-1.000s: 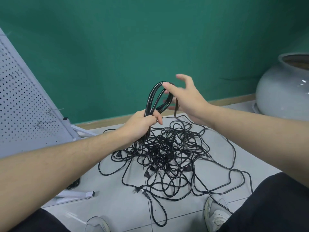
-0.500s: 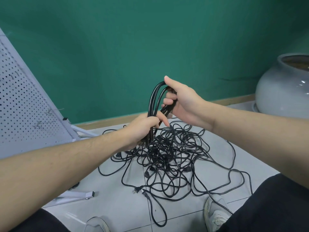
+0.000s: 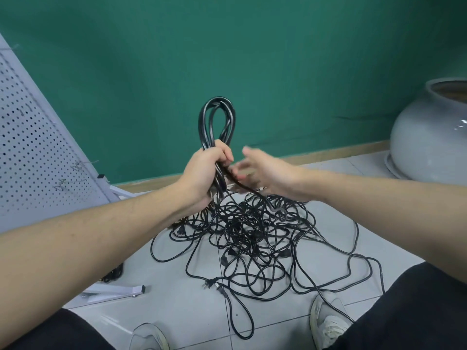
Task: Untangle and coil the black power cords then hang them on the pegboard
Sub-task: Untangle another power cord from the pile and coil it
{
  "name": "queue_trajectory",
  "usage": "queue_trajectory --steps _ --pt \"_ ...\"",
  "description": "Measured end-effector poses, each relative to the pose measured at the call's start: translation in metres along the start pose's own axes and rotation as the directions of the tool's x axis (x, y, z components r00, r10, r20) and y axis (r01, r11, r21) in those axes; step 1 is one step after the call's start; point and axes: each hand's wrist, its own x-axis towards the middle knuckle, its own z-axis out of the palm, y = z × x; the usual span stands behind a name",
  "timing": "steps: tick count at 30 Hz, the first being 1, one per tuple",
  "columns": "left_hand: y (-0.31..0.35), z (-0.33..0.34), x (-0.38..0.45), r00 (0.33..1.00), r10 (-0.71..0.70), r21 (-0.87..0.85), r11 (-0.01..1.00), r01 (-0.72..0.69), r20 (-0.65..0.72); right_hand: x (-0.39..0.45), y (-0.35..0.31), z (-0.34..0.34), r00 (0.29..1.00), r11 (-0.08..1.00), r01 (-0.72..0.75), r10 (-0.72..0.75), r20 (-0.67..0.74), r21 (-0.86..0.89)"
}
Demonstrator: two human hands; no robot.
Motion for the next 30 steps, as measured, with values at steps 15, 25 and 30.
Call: queue_trajectory --steps 15,25,30 --pt "-0.002 -0.041 0.018 0.946 0.005 0.475 0.866 0.157 -0.323 -0.018 0.002 -0.015 0.979 0.834 0.042 0.075 0.189 -0.55" --pt "-0.007 -0.043 0.007 0.985 -0.097 0.71 0.683 0.171 -0.143 -0.016 -0.012 -0.017 0.89 0.701 0.224 -0.431 -0.152 -0.677" --pt "0.0 -0.026 -0.003 0.992 -0.126 0.696 0.715 0.07 0.03 -0.009 -0.018 -0.023 0.784 0.744 -0.005 -0.412 -0.464 -0.668"
